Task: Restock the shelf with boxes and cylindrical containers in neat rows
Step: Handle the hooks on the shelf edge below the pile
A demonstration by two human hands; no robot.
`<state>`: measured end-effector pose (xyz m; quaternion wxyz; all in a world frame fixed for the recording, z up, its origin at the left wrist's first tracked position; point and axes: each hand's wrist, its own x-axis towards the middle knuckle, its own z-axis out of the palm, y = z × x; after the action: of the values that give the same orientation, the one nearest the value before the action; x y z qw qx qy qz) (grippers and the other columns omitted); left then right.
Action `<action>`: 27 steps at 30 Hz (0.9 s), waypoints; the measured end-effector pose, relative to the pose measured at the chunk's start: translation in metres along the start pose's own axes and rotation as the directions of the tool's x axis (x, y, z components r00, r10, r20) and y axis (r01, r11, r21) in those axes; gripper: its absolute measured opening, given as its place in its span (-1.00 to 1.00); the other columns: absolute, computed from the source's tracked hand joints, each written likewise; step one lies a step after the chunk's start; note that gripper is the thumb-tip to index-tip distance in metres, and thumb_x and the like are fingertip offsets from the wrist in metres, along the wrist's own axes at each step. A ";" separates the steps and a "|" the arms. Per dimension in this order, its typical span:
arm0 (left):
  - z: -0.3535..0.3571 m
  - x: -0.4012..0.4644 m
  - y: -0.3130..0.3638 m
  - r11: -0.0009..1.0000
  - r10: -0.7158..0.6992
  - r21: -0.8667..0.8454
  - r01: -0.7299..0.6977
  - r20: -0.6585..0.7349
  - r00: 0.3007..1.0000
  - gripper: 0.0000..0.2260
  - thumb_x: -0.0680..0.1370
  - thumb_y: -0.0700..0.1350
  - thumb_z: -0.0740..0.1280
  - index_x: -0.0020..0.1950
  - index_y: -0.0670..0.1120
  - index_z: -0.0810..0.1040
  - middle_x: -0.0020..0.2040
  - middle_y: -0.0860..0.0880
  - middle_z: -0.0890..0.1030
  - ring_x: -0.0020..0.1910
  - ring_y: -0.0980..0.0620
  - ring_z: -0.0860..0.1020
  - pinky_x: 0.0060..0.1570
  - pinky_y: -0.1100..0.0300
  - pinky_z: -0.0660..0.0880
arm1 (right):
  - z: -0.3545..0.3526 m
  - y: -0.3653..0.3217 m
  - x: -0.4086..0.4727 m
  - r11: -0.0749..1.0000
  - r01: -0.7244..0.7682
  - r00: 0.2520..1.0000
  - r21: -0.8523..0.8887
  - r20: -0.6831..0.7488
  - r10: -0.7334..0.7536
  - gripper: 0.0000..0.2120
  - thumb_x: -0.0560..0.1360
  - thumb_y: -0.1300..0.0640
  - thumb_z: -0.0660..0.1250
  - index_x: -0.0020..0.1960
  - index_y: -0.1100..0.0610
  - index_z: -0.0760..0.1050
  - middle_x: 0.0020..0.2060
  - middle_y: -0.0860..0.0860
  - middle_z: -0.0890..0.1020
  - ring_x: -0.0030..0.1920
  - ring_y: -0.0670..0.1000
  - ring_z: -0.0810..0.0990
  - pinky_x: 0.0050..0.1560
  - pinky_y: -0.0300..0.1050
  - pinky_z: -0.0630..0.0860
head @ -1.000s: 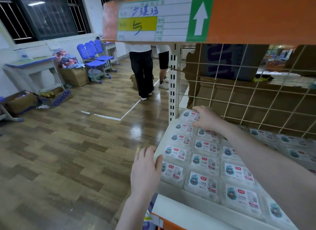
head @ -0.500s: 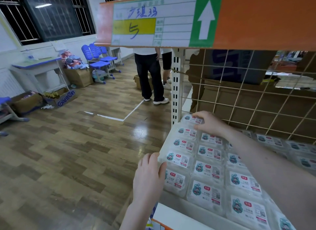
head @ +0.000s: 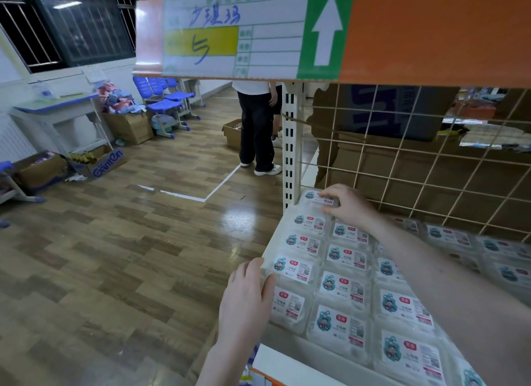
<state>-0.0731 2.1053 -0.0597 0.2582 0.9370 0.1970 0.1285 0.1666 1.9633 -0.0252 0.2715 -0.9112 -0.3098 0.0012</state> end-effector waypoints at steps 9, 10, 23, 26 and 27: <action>0.000 -0.002 0.015 0.998 -0.009 0.061 0.013 -0.071 0.997 -0.63 0.62 0.10 0.08 0.39 0.02 0.30 0.28 0.07 0.40 0.24 0.08 0.33 0.16 0.23 0.34 | -0.022 0.009 -0.025 0.998 -0.038 0.999 -0.049 -0.027 0.036 -0.69 0.56 0.09 0.23 0.30 0.07 0.44 0.21 0.00 0.47 0.14 0.00 0.46 0.07 -0.10 0.41; 0.000 -0.002 0.017 0.997 -0.011 0.079 0.018 -0.086 0.996 -0.62 0.61 0.11 0.08 0.39 0.02 0.31 0.28 0.05 0.41 0.25 0.05 0.34 0.17 0.21 0.34 | -0.026 0.013 -0.032 0.996 -0.060 0.997 -0.064 -0.041 0.058 -0.69 0.57 0.09 0.22 0.30 0.06 0.44 0.21 0.00 0.47 0.13 0.01 0.47 0.07 -0.06 0.43; 0.036 -0.043 0.112 0.999 0.002 0.044 0.005 -0.150 0.989 -0.62 0.59 0.08 0.18 0.35 -0.04 0.39 0.28 -0.01 0.43 0.29 0.00 0.34 0.22 0.11 0.34 | -0.103 0.103 -0.213 0.894 -0.408 0.912 -0.187 -0.129 0.389 -0.70 0.61 0.05 0.10 0.28 0.09 0.43 0.22 0.11 0.48 0.07 0.08 0.53 0.01 -0.06 0.45; 0.045 -0.059 0.136 0.998 0.019 0.059 -0.010 -0.154 0.988 -0.62 0.58 0.07 0.21 0.35 -0.04 0.41 0.28 -0.03 0.44 0.29 -0.05 0.36 0.19 0.07 0.34 | -0.121 0.123 -0.264 0.856 -0.488 0.868 -0.172 -0.204 0.453 -0.70 0.57 0.07 0.16 0.28 0.02 0.46 0.25 0.09 0.49 0.17 0.13 0.48 0.07 -0.06 0.44; 0.047 -0.064 0.143 0.998 0.037 0.061 -0.028 -0.154 0.987 -0.62 0.57 0.06 0.23 0.34 -0.05 0.42 0.27 -0.04 0.45 0.27 -0.07 0.37 0.17 0.06 0.36 | -0.125 0.125 -0.281 0.846 -0.506 0.852 -0.171 -0.249 0.459 -0.71 0.56 0.10 0.20 0.26 0.03 0.49 0.22 0.10 0.51 0.15 0.15 0.49 0.04 -0.07 0.43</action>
<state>-0.0709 1.9442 -0.0311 0.2124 0.9345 0.2050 0.1992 0.0319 1.6601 -0.0269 0.1847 -0.9804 -0.0389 -0.0572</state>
